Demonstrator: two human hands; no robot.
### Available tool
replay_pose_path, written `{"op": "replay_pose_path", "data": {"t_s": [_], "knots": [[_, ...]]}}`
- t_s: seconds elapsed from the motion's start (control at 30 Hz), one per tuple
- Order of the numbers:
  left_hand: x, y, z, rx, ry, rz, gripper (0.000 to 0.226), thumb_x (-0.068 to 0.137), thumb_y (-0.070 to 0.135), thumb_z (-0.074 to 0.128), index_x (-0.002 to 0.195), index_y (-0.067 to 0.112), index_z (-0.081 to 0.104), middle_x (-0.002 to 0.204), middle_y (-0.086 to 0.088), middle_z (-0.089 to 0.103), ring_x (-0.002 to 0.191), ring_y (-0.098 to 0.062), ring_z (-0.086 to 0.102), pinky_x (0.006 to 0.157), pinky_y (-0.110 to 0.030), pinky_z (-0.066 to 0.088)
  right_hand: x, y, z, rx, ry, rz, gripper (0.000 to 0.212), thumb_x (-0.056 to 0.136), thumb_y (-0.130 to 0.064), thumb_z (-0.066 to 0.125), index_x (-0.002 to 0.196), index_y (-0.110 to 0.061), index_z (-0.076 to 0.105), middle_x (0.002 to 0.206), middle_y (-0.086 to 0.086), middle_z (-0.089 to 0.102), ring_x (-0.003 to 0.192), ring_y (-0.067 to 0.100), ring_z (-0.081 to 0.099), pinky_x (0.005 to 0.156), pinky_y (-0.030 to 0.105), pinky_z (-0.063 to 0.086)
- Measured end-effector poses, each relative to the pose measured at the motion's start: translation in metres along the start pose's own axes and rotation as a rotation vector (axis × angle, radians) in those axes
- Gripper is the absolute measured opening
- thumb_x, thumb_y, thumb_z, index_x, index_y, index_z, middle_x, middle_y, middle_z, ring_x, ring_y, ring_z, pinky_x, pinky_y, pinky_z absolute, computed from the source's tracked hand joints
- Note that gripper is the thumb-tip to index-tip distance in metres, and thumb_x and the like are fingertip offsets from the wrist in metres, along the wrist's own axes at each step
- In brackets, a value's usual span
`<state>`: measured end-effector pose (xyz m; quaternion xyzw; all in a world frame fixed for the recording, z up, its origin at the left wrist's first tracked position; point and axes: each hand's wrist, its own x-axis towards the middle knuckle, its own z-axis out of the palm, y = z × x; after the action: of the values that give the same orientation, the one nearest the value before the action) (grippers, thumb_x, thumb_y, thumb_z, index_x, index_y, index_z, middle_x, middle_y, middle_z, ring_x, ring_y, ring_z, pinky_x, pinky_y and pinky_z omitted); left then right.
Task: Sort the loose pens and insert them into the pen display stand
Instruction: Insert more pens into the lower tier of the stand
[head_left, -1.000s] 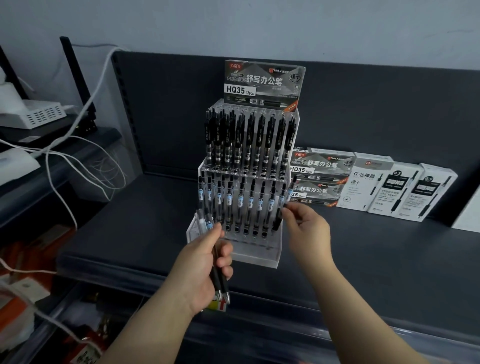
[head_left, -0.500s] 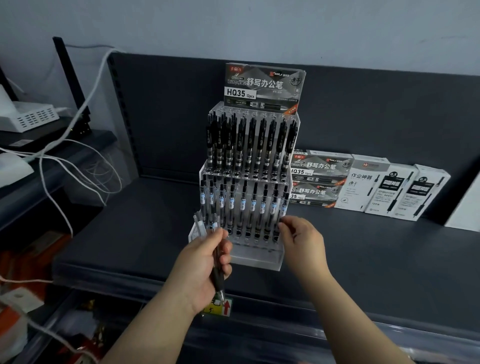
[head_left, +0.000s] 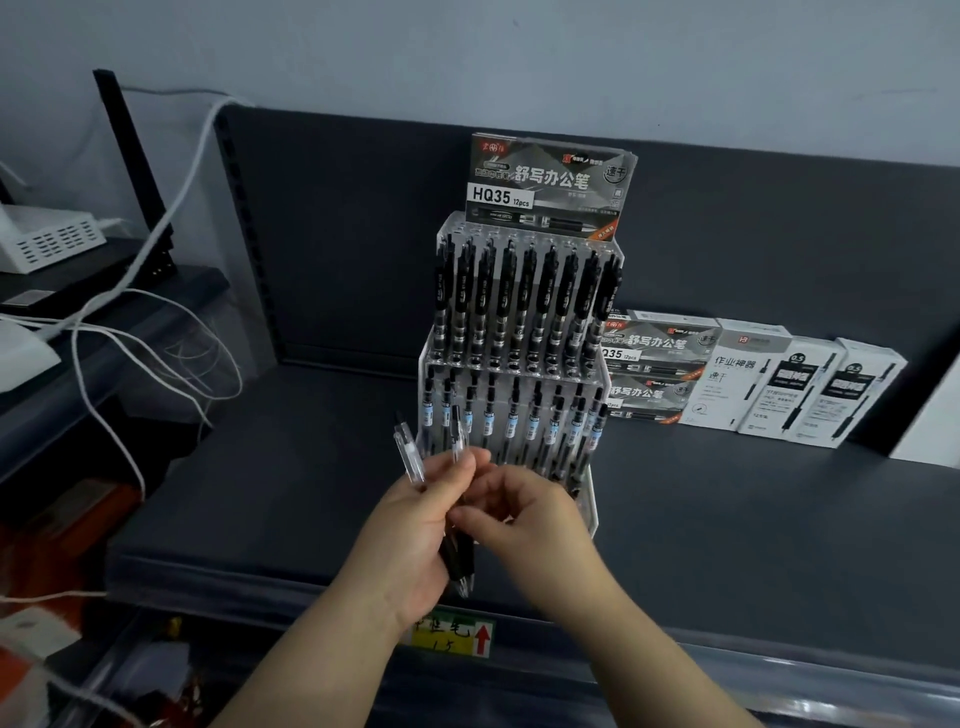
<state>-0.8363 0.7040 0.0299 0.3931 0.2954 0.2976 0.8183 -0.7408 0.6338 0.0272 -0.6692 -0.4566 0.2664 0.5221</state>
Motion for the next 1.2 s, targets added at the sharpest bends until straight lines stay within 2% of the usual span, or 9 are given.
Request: {"op": "replay_pose_path", "data": {"t_s": [0.2, 0.33, 0.47, 0.6, 0.73, 0.83, 1.0, 1.1, 1.2], "knots": [[0.004, 0.013, -0.019, -0.011, -0.009, 0.004, 0.030, 0.076, 0.027, 0.062, 0.098, 0.010, 0.073, 0.099, -0.010, 0.072, 0.095, -0.024, 0.067, 0.083, -0.036, 0.051, 0.010, -0.008, 0.013, -0.037, -0.033, -0.011, 0.007, 0.085, -0.012, 0.066, 0.087, -0.016, 0.071, 0.077, -0.004, 0.071, 0.069, 0.001, 0.065, 0.064, 0.016, 0.052], [0.010, 0.024, -0.034, 0.038, 0.089, 0.052, 0.029, 0.087, 0.030, 0.056, 0.101, 0.009, 0.070, 0.091, -0.007, 0.072, 0.086, -0.020, 0.068, 0.072, -0.031, 0.052, 0.022, -0.015, 0.017, -0.006, 0.131, 0.020, 0.009, 0.087, -0.016, 0.064, 0.094, -0.016, 0.071, 0.077, -0.008, 0.070, 0.064, -0.006, 0.061, 0.059, 0.009, 0.046], [0.009, 0.035, -0.050, 0.169, 0.221, 0.077, 0.037, 0.082, 0.046, 0.057, 0.097, 0.013, 0.064, 0.058, 0.005, 0.046, 0.048, -0.006, 0.039, 0.043, -0.019, 0.033, 0.035, -0.019, 0.023, -0.036, 0.311, -0.015, 0.013, 0.088, -0.019, 0.062, 0.100, -0.017, 0.069, 0.075, -0.011, 0.066, 0.055, -0.009, 0.056, 0.052, 0.007, 0.042], [0.009, 0.041, -0.060, 0.138, 0.276, 0.053, 0.061, 0.080, 0.070, 0.037, 0.093, 0.013, 0.054, 0.053, 0.003, 0.043, 0.044, -0.008, 0.031, 0.040, -0.022, 0.024, 0.044, -0.016, 0.037, -0.104, 0.352, -0.039, 0.017, 0.089, -0.020, 0.061, 0.104, -0.019, 0.068, 0.074, -0.014, 0.065, 0.057, -0.009, 0.057, 0.053, 0.007, 0.044], [0.007, 0.044, -0.069, 0.026, 0.268, 0.060, 0.039, 0.096, 0.051, 0.035, 0.088, 0.015, 0.049, 0.058, 0.000, 0.046, 0.043, -0.010, 0.032, 0.040, -0.023, 0.025, 0.049, -0.010, 0.048, -0.224, 0.325, -0.021, 0.020, 0.091, -0.020, 0.059, 0.109, -0.018, 0.068, 0.067, -0.021, 0.059, 0.060, 0.000, 0.059, 0.058, 0.004, 0.045], [0.005, 0.045, -0.077, 0.043, 0.247, 0.110, 0.024, 0.099, 0.035, 0.040, 0.088, 0.016, 0.050, 0.060, 0.000, 0.048, 0.046, -0.009, 0.035, 0.042, -0.022, 0.028, 0.049, -0.004, 0.056, -0.365, 0.295, -0.025, 0.024, 0.093, -0.021, 0.056, 0.113, -0.016, 0.067, 0.067, -0.014, 0.058, 0.060, 0.007, 0.058, 0.054, 0.004, 0.042], [0.002, 0.045, -0.082, 0.085, 0.231, 0.168, 0.020, 0.099, 0.024, 0.043, 0.088, 0.014, 0.056, 0.065, 0.000, 0.051, 0.051, -0.010, 0.041, 0.048, -0.024, 0.033, 0.051, 0.000, 0.062, -0.437, 0.275, -0.026, 0.026, 0.095, -0.020, 0.053, 0.116, -0.015, 0.065, 0.077, -0.006, 0.063, 0.058, 0.003, 0.055, 0.056, 0.011, 0.044], [0.003, 0.046, -0.084, 0.098, 0.223, 0.184, 0.020, 0.098, 0.022, 0.045, 0.092, 0.012, 0.061, 0.068, -0.001, 0.051, 0.055, -0.010, 0.044, 0.052, -0.026, 0.037, 0.051, 0.001, 0.062, -0.456, 0.274, -0.032, 0.025, 0.095, -0.019, 0.052, 0.115, -0.013, 0.065, 0.075, -0.007, 0.061, 0.054, -0.004, 0.051, 0.050, 0.005, 0.039], [0.003, 0.046, -0.086, 0.101, 0.204, 0.194, 0.018, 0.097, 0.020, 0.047, 0.094, 0.011, 0.063, 0.069, -0.001, 0.053, 0.059, -0.012, 0.047, 0.056, -0.027, 0.040, 0.051, 0.002, 0.063, -0.509, 0.264, -0.017, 0.022, 0.095, -0.020, 0.052, 0.109, -0.013, 0.067, 0.081, -0.002, 0.067, 0.055, 0.002, 0.053, 0.052, 0.009, 0.040]]}}
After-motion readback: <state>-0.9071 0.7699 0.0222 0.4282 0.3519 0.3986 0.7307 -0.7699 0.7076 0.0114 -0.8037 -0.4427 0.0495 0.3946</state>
